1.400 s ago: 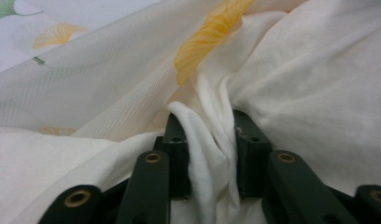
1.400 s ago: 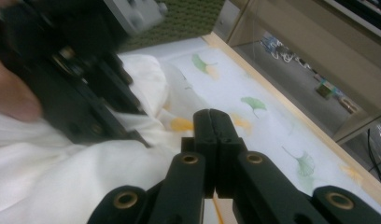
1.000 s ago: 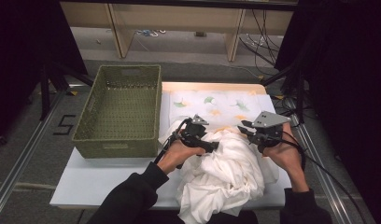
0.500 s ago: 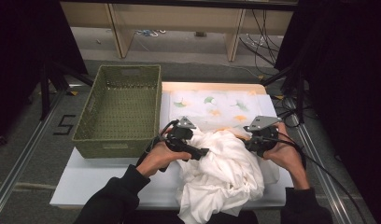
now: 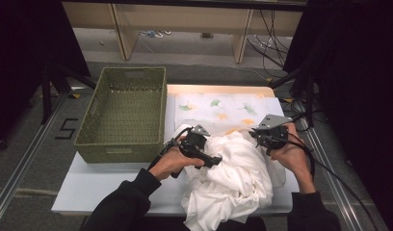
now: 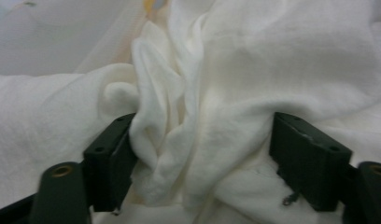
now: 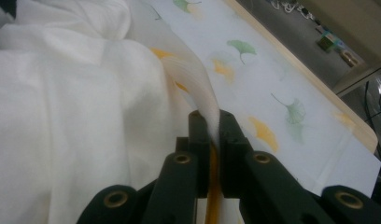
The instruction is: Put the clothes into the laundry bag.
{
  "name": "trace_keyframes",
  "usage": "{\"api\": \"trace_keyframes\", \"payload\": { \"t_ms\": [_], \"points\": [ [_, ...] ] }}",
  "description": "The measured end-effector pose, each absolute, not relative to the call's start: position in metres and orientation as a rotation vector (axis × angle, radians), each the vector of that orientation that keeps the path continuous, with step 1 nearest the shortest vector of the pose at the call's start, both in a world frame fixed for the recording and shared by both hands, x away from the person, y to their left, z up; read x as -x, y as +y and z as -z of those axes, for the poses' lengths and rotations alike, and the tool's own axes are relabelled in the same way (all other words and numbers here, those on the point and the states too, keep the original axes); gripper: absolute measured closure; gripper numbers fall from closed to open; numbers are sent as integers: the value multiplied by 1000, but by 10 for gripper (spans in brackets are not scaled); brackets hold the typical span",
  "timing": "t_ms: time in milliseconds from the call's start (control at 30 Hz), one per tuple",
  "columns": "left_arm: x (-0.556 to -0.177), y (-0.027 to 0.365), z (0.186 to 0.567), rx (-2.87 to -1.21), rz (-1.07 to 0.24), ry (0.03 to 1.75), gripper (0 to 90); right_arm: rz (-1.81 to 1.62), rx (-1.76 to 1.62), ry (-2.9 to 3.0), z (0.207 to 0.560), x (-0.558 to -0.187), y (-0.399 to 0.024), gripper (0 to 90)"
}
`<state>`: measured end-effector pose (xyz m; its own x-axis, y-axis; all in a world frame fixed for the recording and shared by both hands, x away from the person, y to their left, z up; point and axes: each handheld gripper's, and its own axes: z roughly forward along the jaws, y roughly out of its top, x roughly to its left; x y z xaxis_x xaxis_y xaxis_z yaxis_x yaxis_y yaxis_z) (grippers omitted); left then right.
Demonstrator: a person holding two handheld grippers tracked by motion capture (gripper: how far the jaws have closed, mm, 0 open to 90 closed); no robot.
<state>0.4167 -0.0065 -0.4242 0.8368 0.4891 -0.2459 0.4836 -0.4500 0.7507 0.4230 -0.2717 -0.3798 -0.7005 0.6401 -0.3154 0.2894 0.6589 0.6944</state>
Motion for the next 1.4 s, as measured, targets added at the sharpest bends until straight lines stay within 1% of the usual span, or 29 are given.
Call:
{"api": "trace_keyframes", "payload": {
  "t_ms": [33,133,233,333,400,433,467,500,533,567,600,667,700,733,767,833,900,933,967,1033,1067,1100,1167,1233,1267,1300,1333,1367,1400],
  "points": [
    [-415,-9,424,-2114,-7,705,317,-847,-727,2303,379,-423,-271,877],
    [-409,-19,422,-2116,-33,628,565,-854,-694,2292,373,-418,-268,878],
    [-406,-34,425,-2125,-35,569,707,-880,-665,2270,365,-414,-265,878],
    [-406,-50,425,-2105,-59,582,809,-903,-627,2277,359,-407,-258,880],
    [-411,-58,426,-2103,-95,621,842,-905,-609,2293,355,-403,-255,882],
    [-416,-62,428,-2110,-136,628,852,-904,-598,2292,354,-400,-253,883],
    [-419,-63,429,-2127,-167,645,854,-899,-590,2299,353,-398,-252,883],
    [-426,-67,432,-2125,-226,686,855,-900,-593,2306,352,-396,-251,884],
    [-432,-66,434,-2153,-246,687,855,-902,-570,2310,351,-394,-251,884],
    [-441,-65,438,-2156,-244,720,853,-898,-575,2314,350,-392,-250,884],
    [-444,-67,444,-2101,-232,790,847,-893,-581,2314,350,-391,-251,884],
    [-447,-65,446,-2092,-235,811,821,-891,-578,2326,352,-391,-251,884],
    [-446,-61,445,-2080,-233,807,786,-892,-590,2326,354,-391,-252,884],
    [-441,-54,439,-2070,-225,792,713,-893,-587,2329,356,-392,-252,884],
    [-438,-49,435,-2065,-221,789,582,-897,-597,2337,359,-393,-252,883],
    [-429,-32,422,-2046,-248,778,446,-903,-604,2333,360,-394,-252,883],
    [-423,-12,409,-2047,-321,757,355,-908,-608,2328,360,-394,-252,882],
    [-421,1,403,-2053,-386,761,317,-912,-603,2332,359,-394,-252,882],
    [-423,9,401,-2067,-422,759,276,-913,-605,2329,359,-393,-252,882],
    [-428,24,401,-2092,-401,807,202,-917,-601,2324,358,-393,-252,881],
    [-432,29,405,-2097,-354,842,174,-919,-589,2325,358,-394,-252,881],
    [-435,32,408,-2099,-348,852,156,-917,-585,2329,358,-394,-251,880],
    [-443,36,415,-2103,-367,874,156,-918,-596,2332,359,-394,-252,880],
    [-451,32,427,-2119,-307,896,156,-921,-605,2332,360,-395,-252,880],
    [-456,29,436,-2114,-253,887,156,-922,-606,2332,360,-396,-252,880],
    [-458,26,441,-2098,-199,890,196,-920,-605,2335,361,-396,-252,880],
    [-459,22,446,-2094,-125,867,311,-917,-606,2341,362,-396,-251,880],
    [-457,18,448,-2106,-128,821,503,-918,-600,2345,363,-396,-250,880],
    [-453,13,448,-2107,-147,810,619,-920,-588,2346,363,-397,-250,880]
  ]
}}
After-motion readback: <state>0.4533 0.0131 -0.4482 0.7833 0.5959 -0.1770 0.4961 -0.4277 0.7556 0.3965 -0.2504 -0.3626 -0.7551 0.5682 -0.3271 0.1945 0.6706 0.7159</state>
